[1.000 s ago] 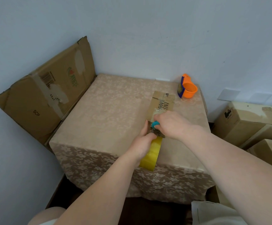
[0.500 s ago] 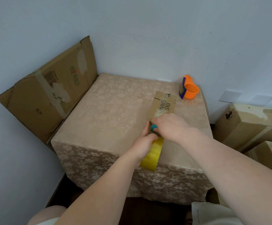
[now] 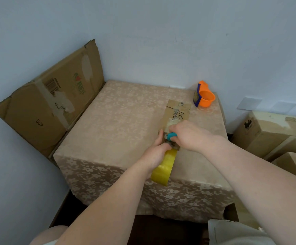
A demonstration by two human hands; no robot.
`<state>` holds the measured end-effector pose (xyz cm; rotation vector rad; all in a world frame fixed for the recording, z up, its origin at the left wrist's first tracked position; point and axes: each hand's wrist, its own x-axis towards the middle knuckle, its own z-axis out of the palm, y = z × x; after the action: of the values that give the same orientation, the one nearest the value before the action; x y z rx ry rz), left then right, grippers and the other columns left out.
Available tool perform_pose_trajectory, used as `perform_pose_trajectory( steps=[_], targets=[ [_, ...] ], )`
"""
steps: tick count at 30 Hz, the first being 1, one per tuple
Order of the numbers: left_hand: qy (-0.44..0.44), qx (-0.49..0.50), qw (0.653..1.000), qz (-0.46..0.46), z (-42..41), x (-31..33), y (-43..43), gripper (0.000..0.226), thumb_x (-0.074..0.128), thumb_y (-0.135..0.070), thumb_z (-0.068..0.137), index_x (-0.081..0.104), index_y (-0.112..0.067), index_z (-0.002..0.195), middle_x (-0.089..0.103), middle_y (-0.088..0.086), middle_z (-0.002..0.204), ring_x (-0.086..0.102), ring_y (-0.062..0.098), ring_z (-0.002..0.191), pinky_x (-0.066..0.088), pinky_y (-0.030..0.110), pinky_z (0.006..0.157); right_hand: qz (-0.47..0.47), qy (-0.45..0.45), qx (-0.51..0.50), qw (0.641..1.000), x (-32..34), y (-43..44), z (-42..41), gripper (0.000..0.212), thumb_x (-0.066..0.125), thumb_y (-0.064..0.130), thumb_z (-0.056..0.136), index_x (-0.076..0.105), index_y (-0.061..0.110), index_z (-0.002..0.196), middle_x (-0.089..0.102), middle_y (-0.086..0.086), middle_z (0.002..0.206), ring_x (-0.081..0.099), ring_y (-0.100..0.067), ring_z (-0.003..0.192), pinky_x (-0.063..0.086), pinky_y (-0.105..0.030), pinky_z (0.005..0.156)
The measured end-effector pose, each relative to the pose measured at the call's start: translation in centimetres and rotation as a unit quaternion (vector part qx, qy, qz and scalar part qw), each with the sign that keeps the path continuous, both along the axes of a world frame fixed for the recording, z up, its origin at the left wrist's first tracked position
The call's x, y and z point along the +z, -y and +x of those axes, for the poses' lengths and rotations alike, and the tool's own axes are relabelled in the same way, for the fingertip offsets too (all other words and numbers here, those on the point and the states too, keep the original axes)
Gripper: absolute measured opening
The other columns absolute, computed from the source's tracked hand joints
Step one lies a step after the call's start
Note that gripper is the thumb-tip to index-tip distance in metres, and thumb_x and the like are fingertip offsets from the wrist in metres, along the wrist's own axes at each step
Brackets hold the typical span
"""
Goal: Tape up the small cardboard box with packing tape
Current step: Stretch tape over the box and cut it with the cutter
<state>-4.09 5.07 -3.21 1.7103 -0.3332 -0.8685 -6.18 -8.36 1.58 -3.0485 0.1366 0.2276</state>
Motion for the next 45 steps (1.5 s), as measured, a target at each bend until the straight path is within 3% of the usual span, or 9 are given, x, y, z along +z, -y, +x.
perform_pose_trajectory(
  steps=[12,16,22,30,33,39,45],
  targets=[
    [0.001,0.010,1.000,0.010,-0.1,0.1,0.1,0.068,0.043,-0.025,0.090,0.012,-0.043,0.148,0.027,-0.004,0.156,0.028,0.019,0.140,0.026,0.027,0.100,0.024,0.008,0.004,1.000,0.0,0.2,-0.1,0.021,0.052,0.025,0.092,0.060,0.010,0.105,0.064,-0.018,0.105,0.059,-0.034,0.096,0.040,-0.031,0.067],
    [0.000,0.008,1.000,0.010,-0.1,0.1,0.1,0.068,0.043,-0.025,0.091,0.012,-0.043,0.148,0.027,-0.005,0.156,0.028,0.018,0.141,0.026,0.026,0.101,0.010,0.000,0.008,1.000,0.2,0.1,-0.1,0.023,0.051,0.024,0.093,0.060,0.009,0.108,0.063,-0.018,0.106,0.059,-0.034,0.097,0.042,-0.032,0.067],
    [-0.004,0.016,1.000,0.017,-0.1,0.0,0.2,0.069,0.044,-0.026,0.089,0.012,-0.045,0.147,0.029,-0.003,0.156,0.030,0.020,0.140,0.027,0.029,0.104,-0.041,-0.007,0.022,0.999,0.1,-0.4,0.0,0.025,0.049,0.017,0.093,0.058,0.011,0.116,0.063,-0.016,0.110,0.060,-0.032,0.098,0.032,-0.027,0.062],
    [-0.007,0.016,1.000,0.021,0.0,0.0,0.4,0.069,0.044,-0.024,0.090,0.010,-0.042,0.148,0.028,-0.004,0.156,0.027,0.019,0.141,0.024,0.026,0.103,-0.073,-0.007,0.033,0.997,-0.3,-0.9,0.1,0.031,0.048,0.016,0.094,0.057,0.012,0.123,0.063,-0.015,0.113,0.062,-0.031,0.101,0.037,-0.028,0.066],
    [-0.009,0.015,1.000,0.024,-0.1,0.1,0.4,0.074,0.046,-0.031,0.083,0.010,-0.046,0.146,0.031,-0.004,0.155,0.034,0.021,0.138,0.027,0.036,0.114,-0.063,-0.006,0.032,0.997,-0.1,-0.6,-0.1,0.027,0.049,0.016,0.093,0.057,0.011,0.119,0.063,-0.016,0.109,0.062,-0.032,0.097,0.034,-0.028,0.063],
    [-0.006,0.021,0.999,0.037,0.1,0.2,0.6,0.069,0.044,-0.030,0.088,0.012,-0.048,0.146,0.029,-0.005,0.155,0.032,0.021,0.139,0.028,0.033,0.111,-0.062,-0.012,0.024,0.998,-0.2,0.6,-0.4,0.020,0.049,0.013,0.092,0.060,0.008,0.108,0.063,-0.016,0.104,0.062,-0.033,0.092,0.034,-0.029,0.061],
    [-0.014,0.026,0.998,0.057,0.0,0.3,0.7,0.081,0.046,-0.042,0.069,0.013,-0.056,0.142,0.037,-0.001,0.151,0.046,0.028,0.129,0.037,0.046,0.109,-0.062,-0.014,0.026,0.998,-0.2,0.9,-0.8,0.022,0.050,0.016,0.093,0.059,0.008,0.111,0.062,-0.019,0.107,0.061,-0.036,0.096,0.036,-0.030,0.064]
  ],
)
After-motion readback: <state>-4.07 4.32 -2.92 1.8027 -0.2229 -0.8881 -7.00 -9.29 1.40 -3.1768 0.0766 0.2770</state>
